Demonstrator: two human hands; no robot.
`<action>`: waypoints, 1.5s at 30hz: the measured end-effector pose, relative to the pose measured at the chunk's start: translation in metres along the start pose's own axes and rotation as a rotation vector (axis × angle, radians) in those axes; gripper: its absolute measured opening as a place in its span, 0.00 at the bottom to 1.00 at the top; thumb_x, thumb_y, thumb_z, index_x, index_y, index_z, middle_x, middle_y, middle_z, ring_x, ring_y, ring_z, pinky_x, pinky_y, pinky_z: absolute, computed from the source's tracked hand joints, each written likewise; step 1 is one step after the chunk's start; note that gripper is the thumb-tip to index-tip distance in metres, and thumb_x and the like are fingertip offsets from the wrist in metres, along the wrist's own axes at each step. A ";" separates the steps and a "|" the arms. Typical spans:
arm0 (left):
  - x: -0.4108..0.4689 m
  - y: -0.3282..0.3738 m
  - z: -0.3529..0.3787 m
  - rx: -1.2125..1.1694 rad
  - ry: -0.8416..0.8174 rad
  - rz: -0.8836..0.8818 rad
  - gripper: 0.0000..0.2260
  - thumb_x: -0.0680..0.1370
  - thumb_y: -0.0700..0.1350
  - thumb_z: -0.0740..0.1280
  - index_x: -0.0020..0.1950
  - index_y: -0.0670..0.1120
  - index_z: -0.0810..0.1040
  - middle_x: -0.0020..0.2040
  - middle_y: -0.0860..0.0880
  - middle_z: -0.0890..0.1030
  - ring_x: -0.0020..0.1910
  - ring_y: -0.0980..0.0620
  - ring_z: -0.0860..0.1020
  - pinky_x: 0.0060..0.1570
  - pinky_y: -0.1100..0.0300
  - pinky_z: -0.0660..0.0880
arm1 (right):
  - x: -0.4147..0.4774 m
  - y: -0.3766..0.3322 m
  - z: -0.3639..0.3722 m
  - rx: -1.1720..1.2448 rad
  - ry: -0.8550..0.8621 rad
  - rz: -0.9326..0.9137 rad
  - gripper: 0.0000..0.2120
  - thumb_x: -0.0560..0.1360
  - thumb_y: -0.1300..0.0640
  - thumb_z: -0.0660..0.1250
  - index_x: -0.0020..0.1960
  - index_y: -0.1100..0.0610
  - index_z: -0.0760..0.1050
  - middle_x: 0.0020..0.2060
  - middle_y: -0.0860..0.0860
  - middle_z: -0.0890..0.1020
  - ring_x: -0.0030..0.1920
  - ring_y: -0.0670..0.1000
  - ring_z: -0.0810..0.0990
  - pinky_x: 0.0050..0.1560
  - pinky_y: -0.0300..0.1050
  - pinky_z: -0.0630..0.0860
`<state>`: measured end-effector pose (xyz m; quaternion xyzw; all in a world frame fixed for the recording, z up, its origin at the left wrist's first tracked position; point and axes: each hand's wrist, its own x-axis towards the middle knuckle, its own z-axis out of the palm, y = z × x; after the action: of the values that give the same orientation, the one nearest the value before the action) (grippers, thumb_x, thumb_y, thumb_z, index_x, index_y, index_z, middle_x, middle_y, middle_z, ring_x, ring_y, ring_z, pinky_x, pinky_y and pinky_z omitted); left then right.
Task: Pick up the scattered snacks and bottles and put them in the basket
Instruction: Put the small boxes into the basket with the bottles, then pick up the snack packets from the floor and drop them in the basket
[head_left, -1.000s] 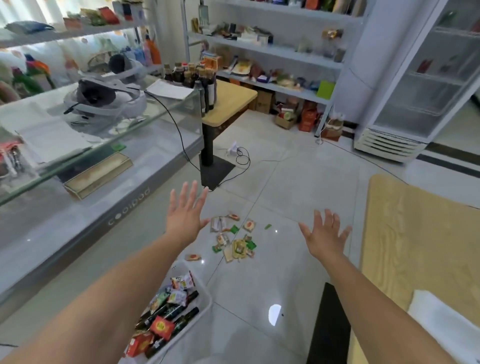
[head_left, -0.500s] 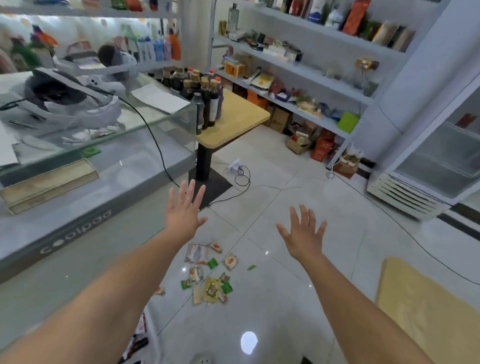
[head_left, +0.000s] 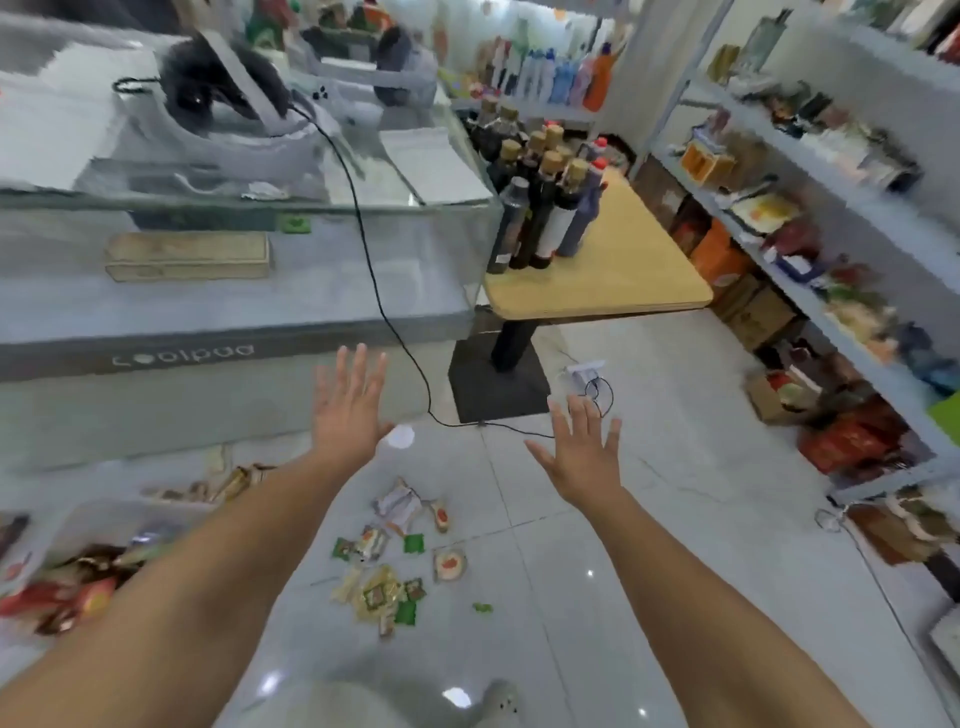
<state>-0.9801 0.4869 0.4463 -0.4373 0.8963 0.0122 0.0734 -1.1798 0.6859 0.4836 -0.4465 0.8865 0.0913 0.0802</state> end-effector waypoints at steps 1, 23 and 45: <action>-0.005 0.007 0.004 -0.011 -0.015 -0.055 0.39 0.79 0.62 0.55 0.76 0.50 0.33 0.77 0.45 0.34 0.76 0.43 0.35 0.72 0.43 0.35 | 0.014 0.009 -0.001 -0.018 -0.010 -0.066 0.34 0.76 0.35 0.38 0.78 0.50 0.41 0.78 0.52 0.44 0.77 0.55 0.41 0.74 0.62 0.39; 0.053 0.102 0.354 -0.326 0.036 -0.731 0.64 0.55 0.60 0.80 0.78 0.47 0.43 0.75 0.40 0.63 0.77 0.42 0.50 0.72 0.44 0.45 | 0.316 -0.032 0.288 -0.180 -0.145 -0.921 0.31 0.79 0.36 0.38 0.67 0.53 0.67 0.63 0.56 0.78 0.63 0.59 0.77 0.65 0.63 0.57; 0.167 0.171 0.749 -0.246 -0.282 -0.562 0.20 0.76 0.46 0.63 0.65 0.39 0.66 0.63 0.40 0.69 0.64 0.42 0.65 0.65 0.49 0.59 | 0.448 -0.158 0.718 -0.016 -0.413 -0.887 0.27 0.75 0.35 0.55 0.68 0.50 0.66 0.67 0.54 0.68 0.69 0.56 0.66 0.68 0.53 0.61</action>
<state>-1.1255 0.5260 -0.3251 -0.6667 0.7137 0.1598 0.1437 -1.2720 0.4132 -0.3273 -0.7544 0.5755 0.1419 0.2822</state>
